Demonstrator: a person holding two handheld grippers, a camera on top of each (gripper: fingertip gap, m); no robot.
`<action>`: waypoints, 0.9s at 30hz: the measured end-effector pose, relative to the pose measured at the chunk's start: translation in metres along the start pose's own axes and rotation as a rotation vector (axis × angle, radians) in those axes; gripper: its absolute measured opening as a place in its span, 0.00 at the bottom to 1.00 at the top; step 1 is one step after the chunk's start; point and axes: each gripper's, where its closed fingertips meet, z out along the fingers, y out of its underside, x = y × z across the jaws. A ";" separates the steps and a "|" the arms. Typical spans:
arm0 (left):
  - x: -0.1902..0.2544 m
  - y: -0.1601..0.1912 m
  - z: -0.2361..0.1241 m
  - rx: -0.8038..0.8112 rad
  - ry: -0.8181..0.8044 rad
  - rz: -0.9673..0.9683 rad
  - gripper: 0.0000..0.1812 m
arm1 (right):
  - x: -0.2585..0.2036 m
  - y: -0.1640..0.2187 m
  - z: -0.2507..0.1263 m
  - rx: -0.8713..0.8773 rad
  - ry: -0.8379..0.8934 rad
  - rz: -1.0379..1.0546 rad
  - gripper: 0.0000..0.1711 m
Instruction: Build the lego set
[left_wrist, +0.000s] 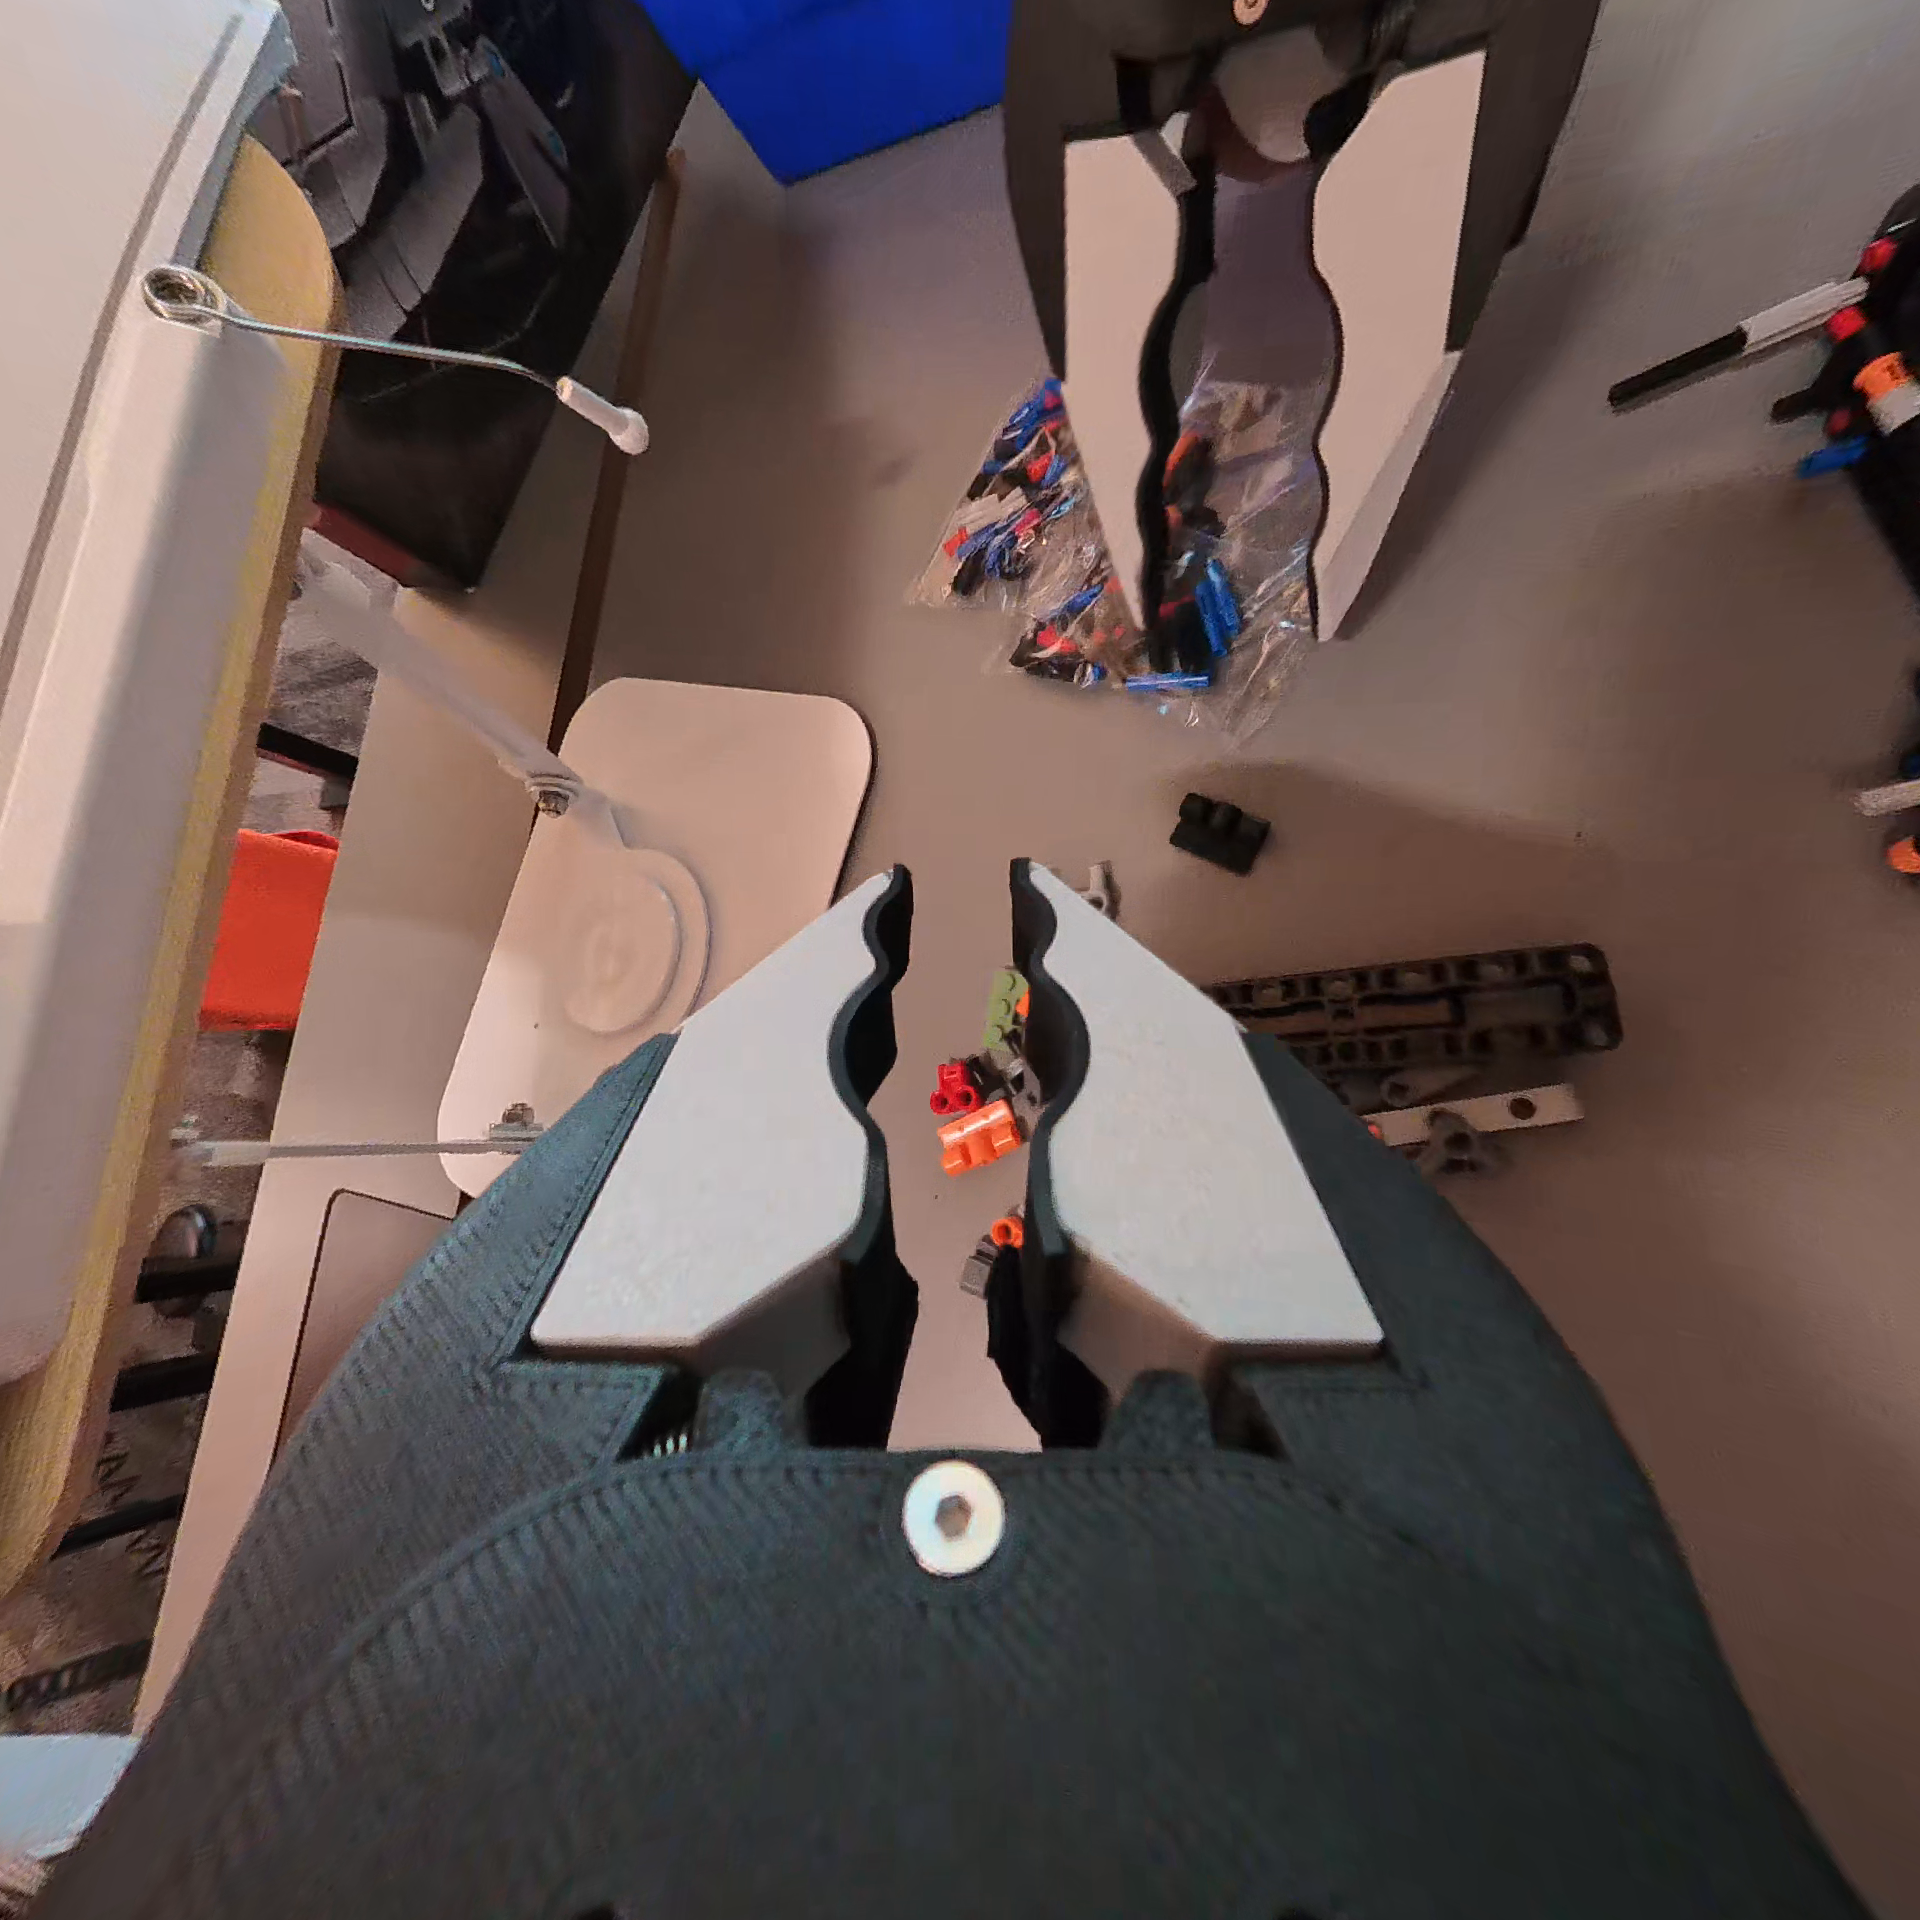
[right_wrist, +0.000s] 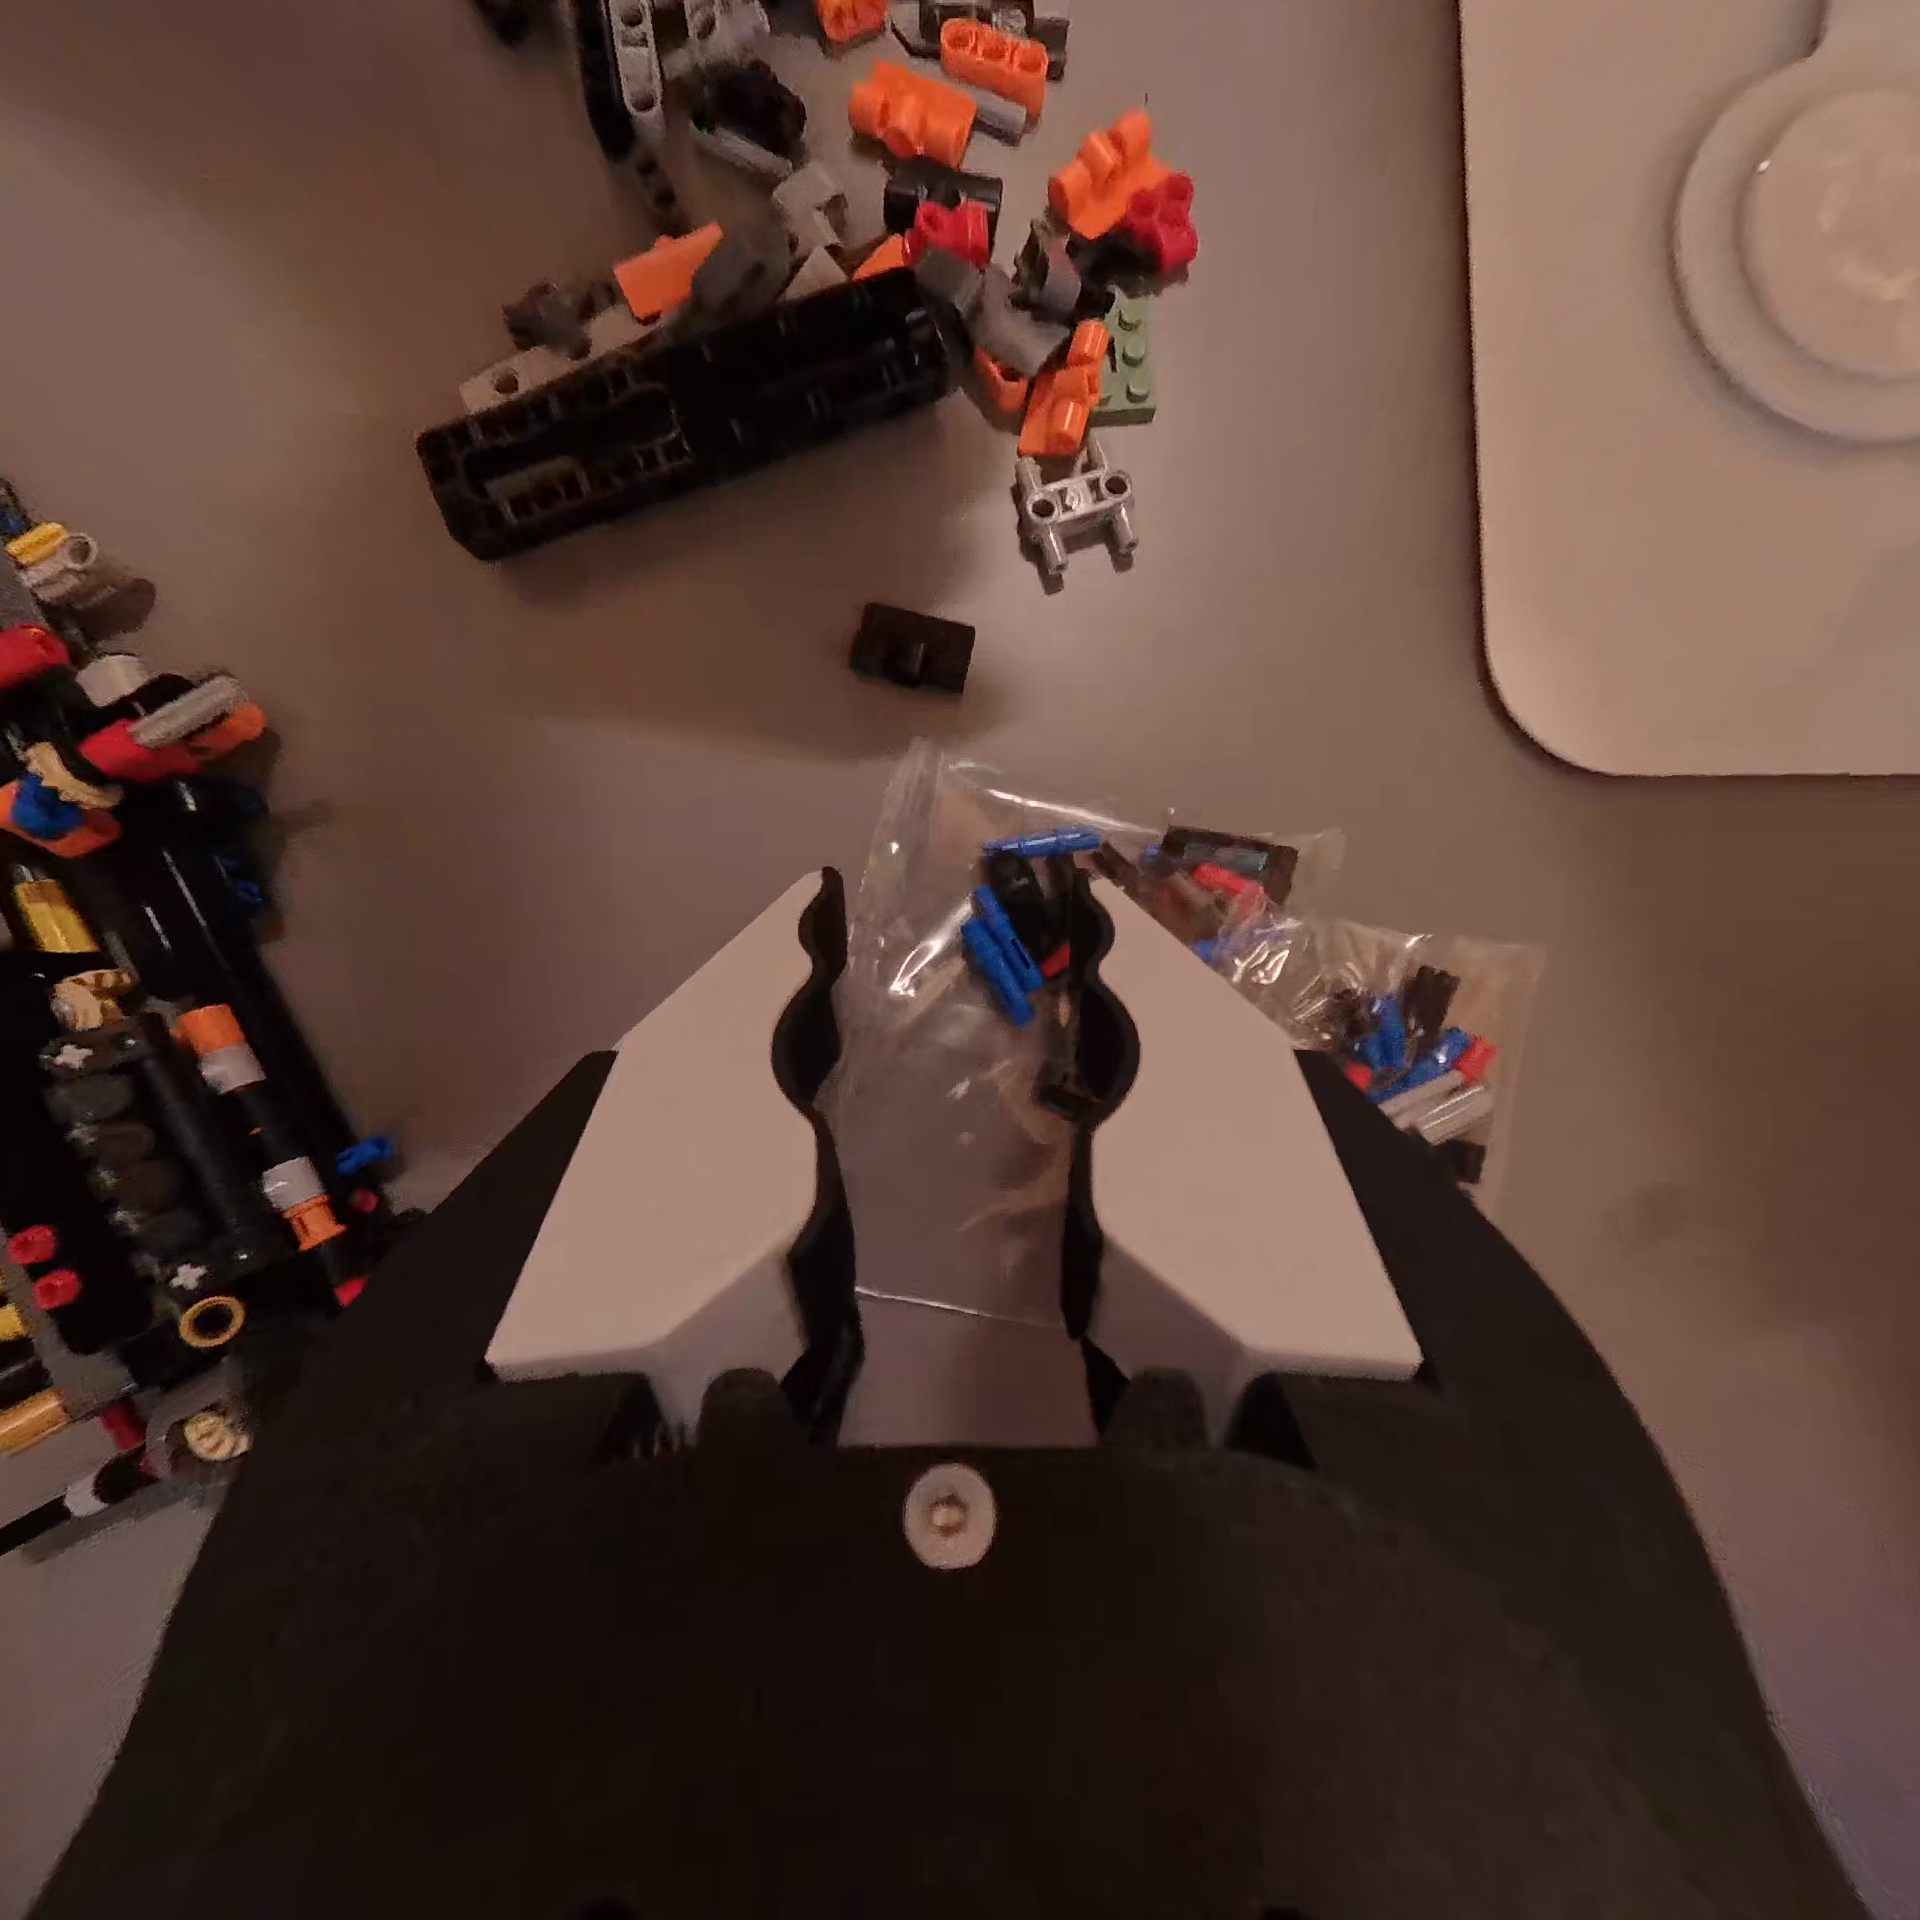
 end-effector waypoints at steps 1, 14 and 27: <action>0.000 0.002 0.001 -0.006 0.002 -0.004 0.09 | 0.000 0.005 0.003 -0.012 0.000 0.003 0.23; 0.004 0.008 0.014 -0.011 0.025 -0.021 0.09 | 0.003 -0.002 -0.016 0.082 -0.014 0.019 0.05; 0.033 -0.009 0.023 0.026 0.111 0.021 0.10 | -0.013 0.030 -0.007 -0.119 -0.067 -0.039 0.15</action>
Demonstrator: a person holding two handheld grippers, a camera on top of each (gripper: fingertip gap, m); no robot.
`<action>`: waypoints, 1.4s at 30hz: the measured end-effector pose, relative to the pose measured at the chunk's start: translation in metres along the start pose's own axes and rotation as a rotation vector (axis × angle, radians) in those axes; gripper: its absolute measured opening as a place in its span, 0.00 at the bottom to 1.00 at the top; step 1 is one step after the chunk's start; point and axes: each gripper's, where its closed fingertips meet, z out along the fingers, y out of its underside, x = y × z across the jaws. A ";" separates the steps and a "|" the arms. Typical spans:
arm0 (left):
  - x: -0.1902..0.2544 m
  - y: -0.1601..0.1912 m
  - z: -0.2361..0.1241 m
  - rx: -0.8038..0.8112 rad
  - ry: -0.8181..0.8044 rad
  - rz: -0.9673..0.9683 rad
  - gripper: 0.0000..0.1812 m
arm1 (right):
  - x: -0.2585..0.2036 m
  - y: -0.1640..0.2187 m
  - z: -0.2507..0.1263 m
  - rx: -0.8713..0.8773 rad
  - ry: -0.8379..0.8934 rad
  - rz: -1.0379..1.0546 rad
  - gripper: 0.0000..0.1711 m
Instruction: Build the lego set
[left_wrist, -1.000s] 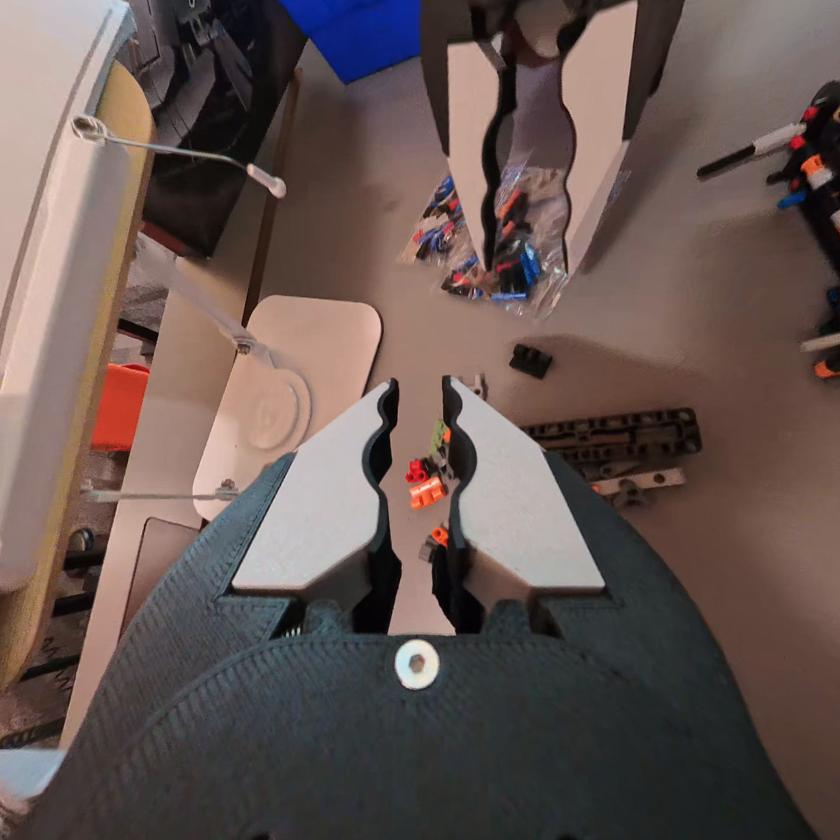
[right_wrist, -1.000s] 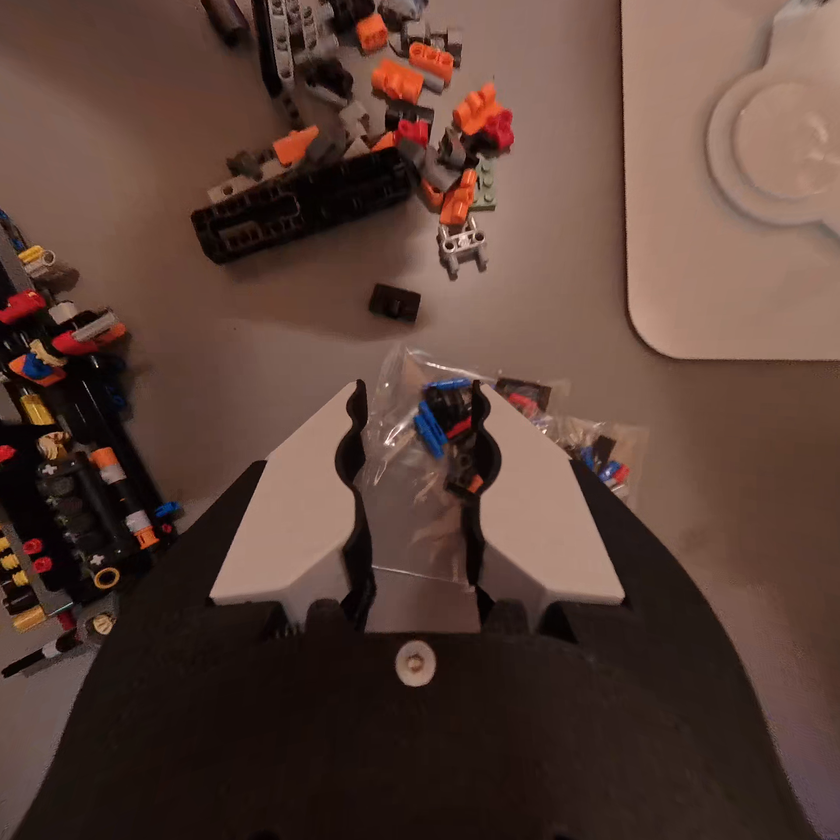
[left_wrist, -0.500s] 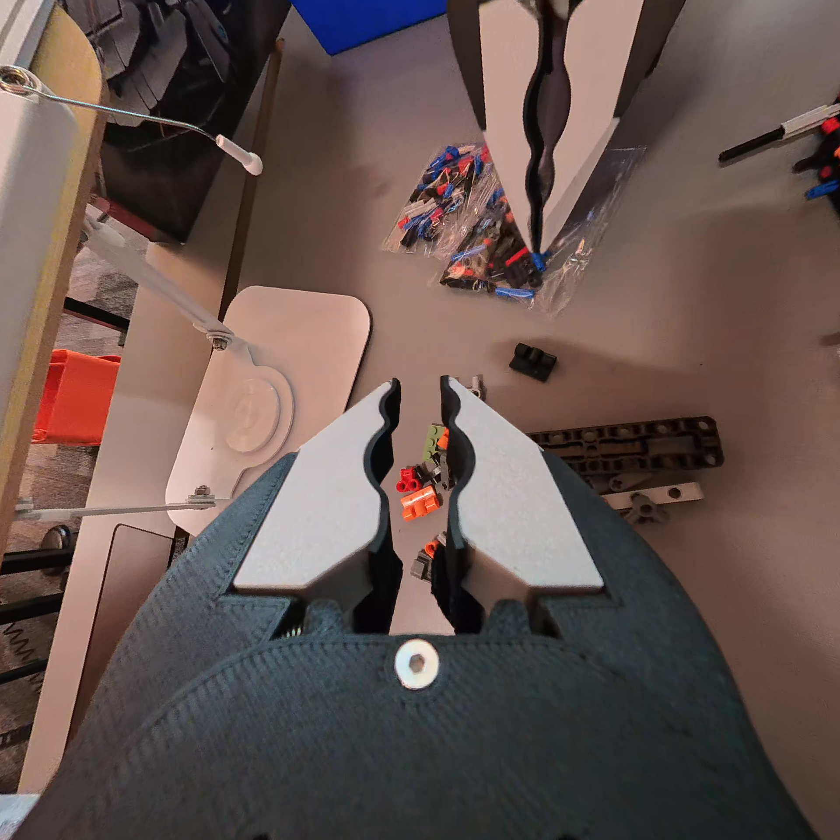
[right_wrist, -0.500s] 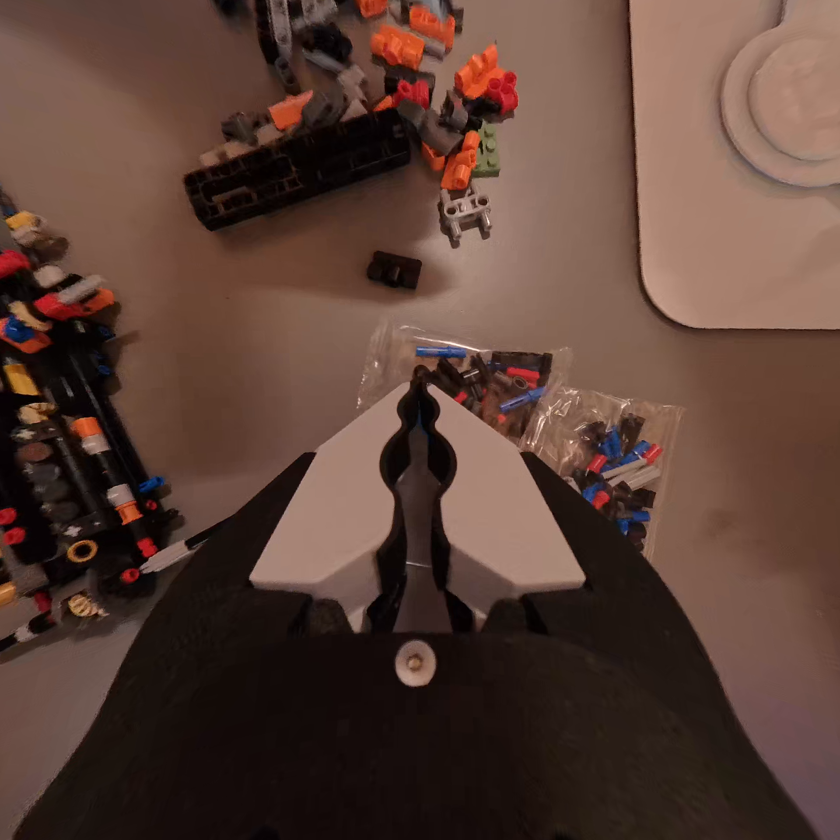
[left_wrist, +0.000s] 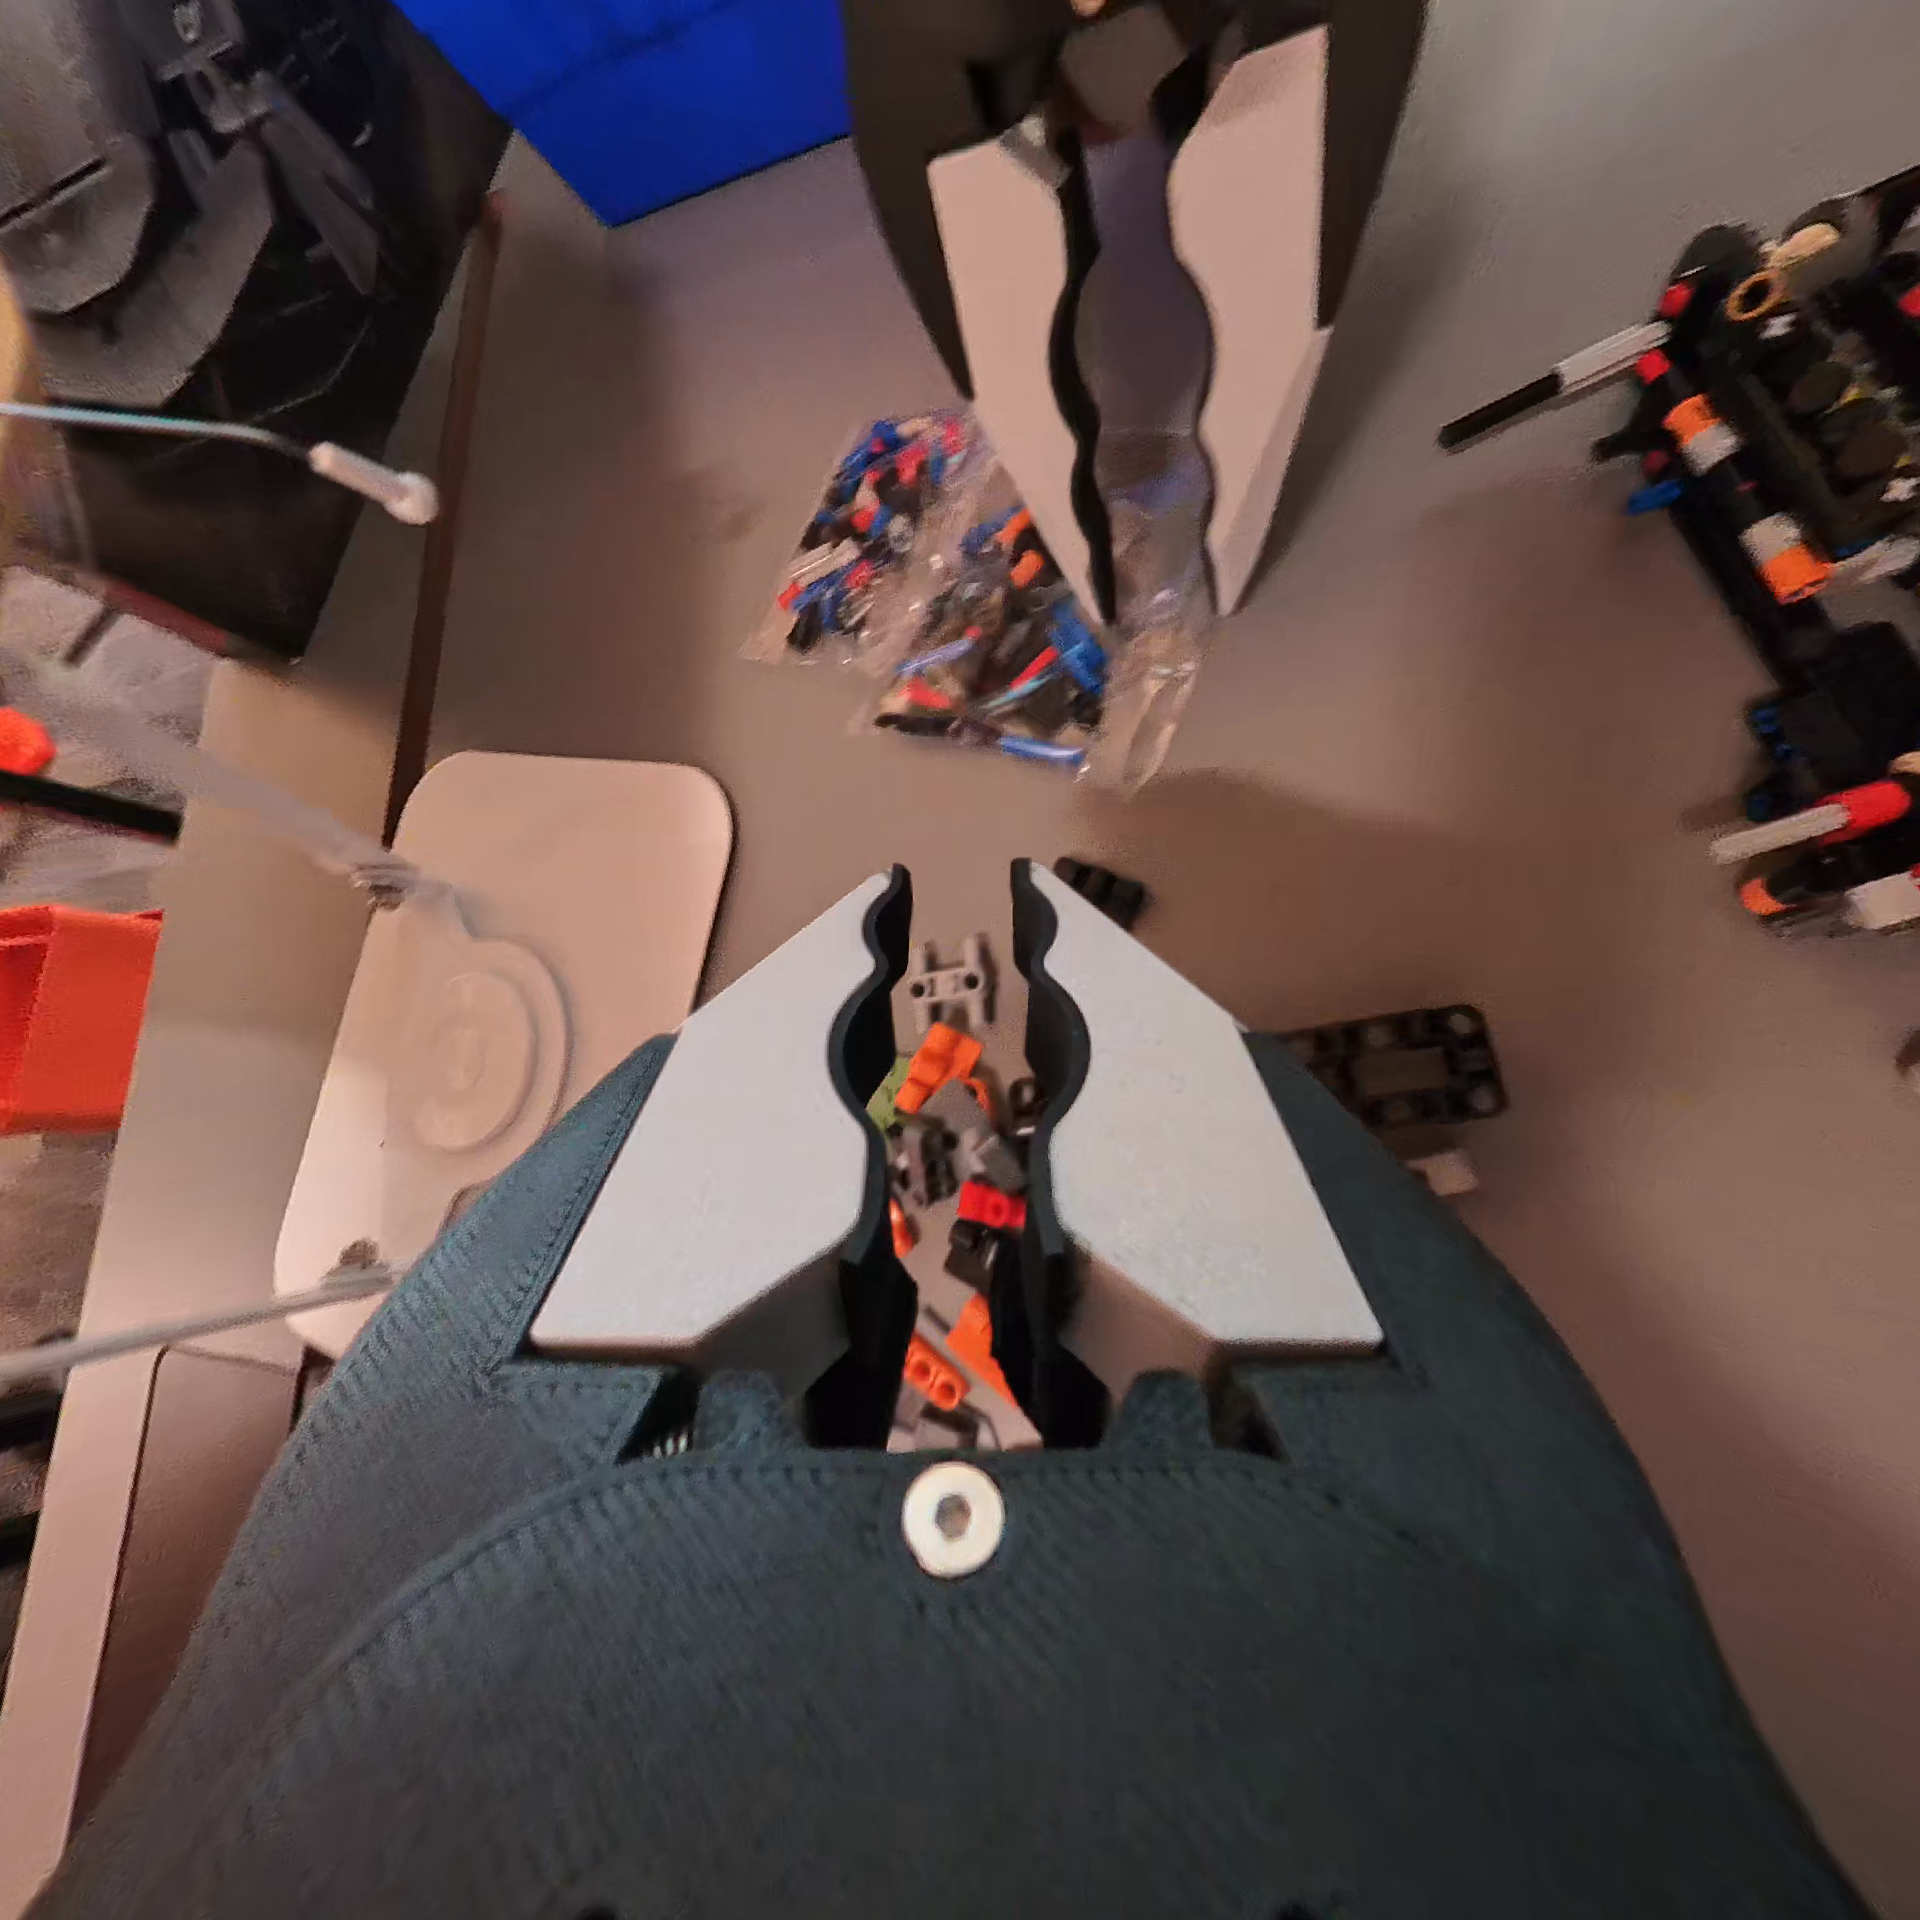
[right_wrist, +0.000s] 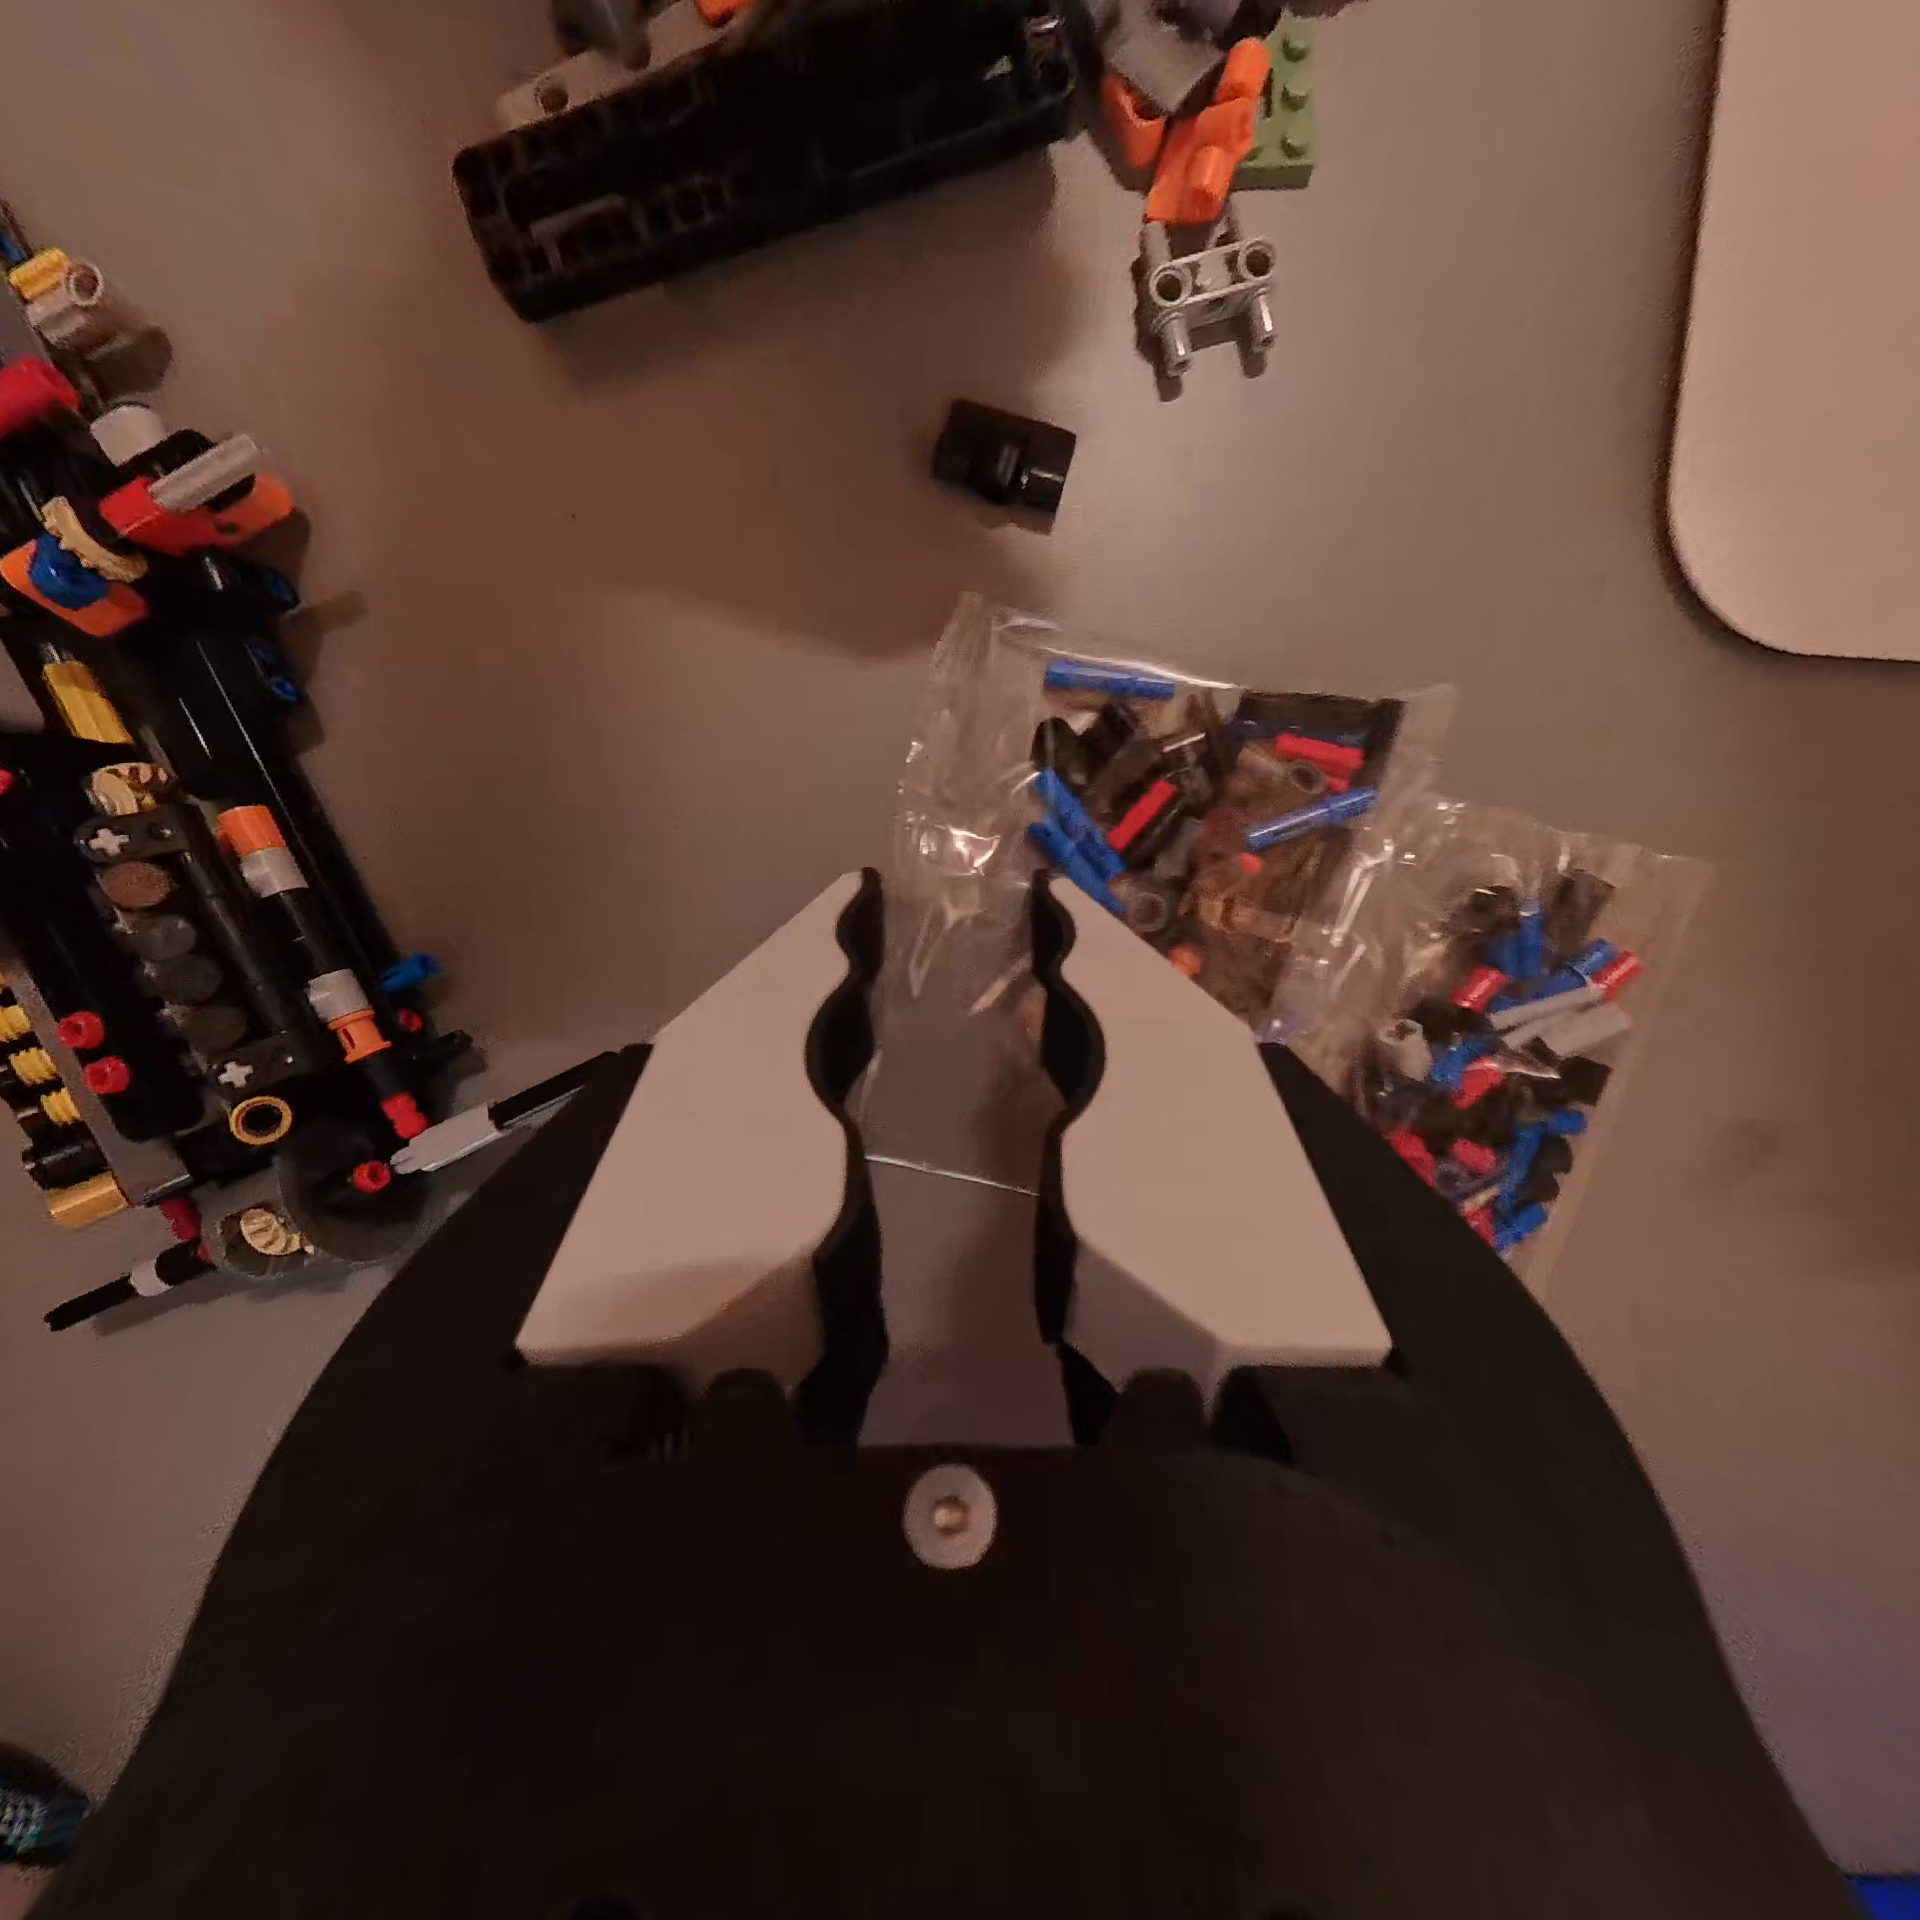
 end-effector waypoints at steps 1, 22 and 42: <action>0.005 -0.002 0.004 0.000 0.015 0.010 0.10 | -0.001 0.001 0.001 -0.006 -0.005 -0.004 0.11; 0.040 -0.042 0.059 0.078 -0.089 0.230 0.00 | -0.019 -0.021 -0.050 0.204 -0.101 -0.033 0.00; 0.014 -0.078 0.031 0.324 0.260 -0.350 0.06 | 0.005 -0.054 -0.105 0.637 -0.311 0.329 0.00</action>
